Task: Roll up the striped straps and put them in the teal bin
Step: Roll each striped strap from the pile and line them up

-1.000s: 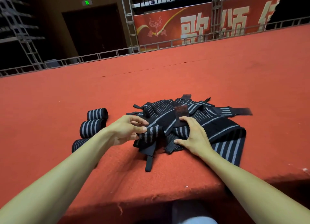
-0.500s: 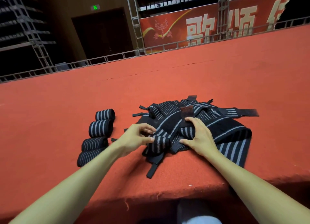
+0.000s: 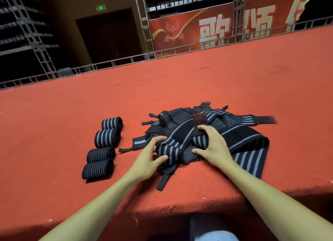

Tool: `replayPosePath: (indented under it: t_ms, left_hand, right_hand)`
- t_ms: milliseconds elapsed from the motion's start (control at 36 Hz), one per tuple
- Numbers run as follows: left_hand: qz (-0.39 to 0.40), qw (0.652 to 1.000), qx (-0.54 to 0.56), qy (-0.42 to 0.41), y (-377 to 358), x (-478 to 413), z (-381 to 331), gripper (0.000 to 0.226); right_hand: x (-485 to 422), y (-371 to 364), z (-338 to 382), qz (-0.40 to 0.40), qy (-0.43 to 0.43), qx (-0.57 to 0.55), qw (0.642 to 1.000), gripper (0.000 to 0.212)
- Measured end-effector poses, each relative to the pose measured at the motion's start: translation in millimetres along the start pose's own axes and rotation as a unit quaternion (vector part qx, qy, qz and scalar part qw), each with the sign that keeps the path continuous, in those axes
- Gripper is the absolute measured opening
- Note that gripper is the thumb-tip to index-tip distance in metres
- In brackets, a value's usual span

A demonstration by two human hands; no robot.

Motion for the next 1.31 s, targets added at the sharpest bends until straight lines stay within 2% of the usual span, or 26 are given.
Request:
replayPosePath:
  t_ms: [250,472,667,861,1028,1139,1222,1306]
  left_hand:
    - [0.041,0.998,-0.041,-0.028,-2.3,0.9,-10.3,0.047]
    - [0.075,0.997,-0.036,-0.007,-0.4,3.2,-10.2,0.041]
    - [0.067,0.998,0.001,0.009,5.9,4.3,-15.5,0.037]
    - [0.059,0.997,-0.049,0.025,17.0,5.0,-11.8,0.037]
    - [0.076,0.991,-0.102,0.047,18.8,5.6,-11.0,0.033]
    - [0.085,0.992,-0.078,0.050,26.1,1.1,-25.4,0.030]
    - [0.061,0.996,-0.045,0.045,36.4,-6.0,-42.8,0.028]
    - [-0.002,0.999,-0.034,0.032,52.0,-20.1,-61.2,0.024]
  right_hand:
    - [-0.1,0.1,1.5,0.001,0.006,0.002,1.000,0.079]
    - [-0.2,-0.3,1.2,0.000,0.010,0.005,1.000,0.078]
    - [-0.2,-0.8,0.3,0.002,0.005,0.005,1.000,0.078]
    - [-0.8,-1.8,-0.5,-0.001,0.010,0.002,1.000,0.077]
    - [-0.5,10.2,0.9,-0.037,0.002,-0.035,0.999,0.063]
    - [-3.5,31.2,15.2,-0.070,0.048,-0.035,0.996,0.053]
    - [-12.5,55.8,33.2,-0.100,0.080,-0.045,0.991,0.049]
    - [-24.4,85.2,55.9,-0.129,0.113,-0.057,0.984,0.048]
Point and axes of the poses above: each hand's wrist, its own x-axis away from the middle knuckle, its own y-axis out of the back of the hand, z = x × y, the point moved 8 cm from there along -x, towards the middle knuckle, and after that the axes turned 4 degrees about x, right-handed, at the moved point
